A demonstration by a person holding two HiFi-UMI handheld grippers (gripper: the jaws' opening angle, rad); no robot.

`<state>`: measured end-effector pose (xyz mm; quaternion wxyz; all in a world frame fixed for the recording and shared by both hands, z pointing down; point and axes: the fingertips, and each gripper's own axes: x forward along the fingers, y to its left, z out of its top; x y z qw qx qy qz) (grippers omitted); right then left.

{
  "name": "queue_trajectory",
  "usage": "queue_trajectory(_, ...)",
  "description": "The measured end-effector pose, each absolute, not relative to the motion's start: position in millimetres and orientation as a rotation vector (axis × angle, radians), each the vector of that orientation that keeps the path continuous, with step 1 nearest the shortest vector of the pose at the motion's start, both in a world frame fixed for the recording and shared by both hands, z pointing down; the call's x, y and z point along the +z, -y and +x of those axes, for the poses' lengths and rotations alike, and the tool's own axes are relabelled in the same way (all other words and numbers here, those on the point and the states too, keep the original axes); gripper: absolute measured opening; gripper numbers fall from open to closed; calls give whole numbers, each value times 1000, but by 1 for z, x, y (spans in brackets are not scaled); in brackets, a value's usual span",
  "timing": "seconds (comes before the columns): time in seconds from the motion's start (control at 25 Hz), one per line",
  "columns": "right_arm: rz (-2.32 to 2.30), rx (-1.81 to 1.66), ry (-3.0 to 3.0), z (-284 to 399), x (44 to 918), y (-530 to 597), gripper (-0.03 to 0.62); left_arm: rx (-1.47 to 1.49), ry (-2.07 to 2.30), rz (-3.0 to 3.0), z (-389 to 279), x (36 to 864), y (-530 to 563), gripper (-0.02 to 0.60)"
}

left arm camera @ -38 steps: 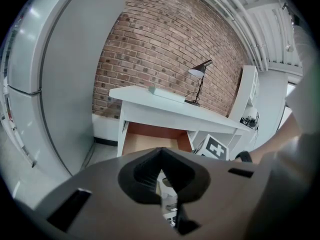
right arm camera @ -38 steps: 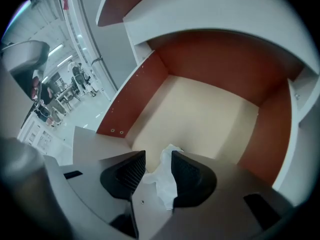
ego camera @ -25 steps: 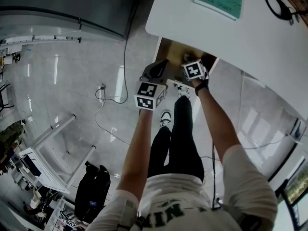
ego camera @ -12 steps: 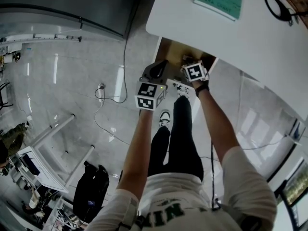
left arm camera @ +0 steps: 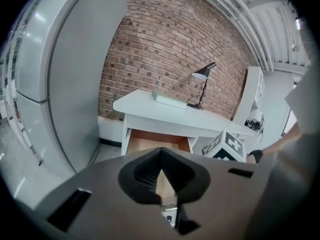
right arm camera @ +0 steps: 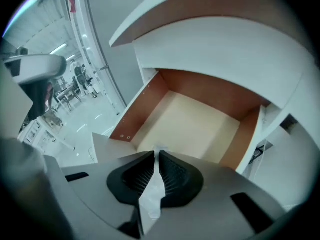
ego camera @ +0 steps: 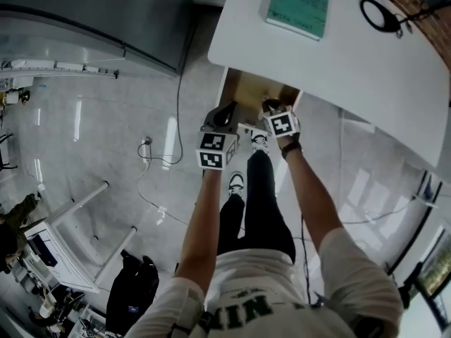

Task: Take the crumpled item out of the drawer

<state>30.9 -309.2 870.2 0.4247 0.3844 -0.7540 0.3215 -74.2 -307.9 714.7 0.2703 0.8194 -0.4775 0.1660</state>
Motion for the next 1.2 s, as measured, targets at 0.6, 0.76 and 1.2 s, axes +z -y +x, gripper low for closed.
queue_trajectory(0.6,1301,711,1977,86,683,295,25,509,1277,2221,-76,622,267,-6)
queue_trajectory(0.76,1391,681,2013,95,632,291,25,498,1295,2246,-76,582,266,-6)
queue_trajectory(1.2,1655,468,2218,105,469,302,25,416,1475,2455,-80,442,288,-6)
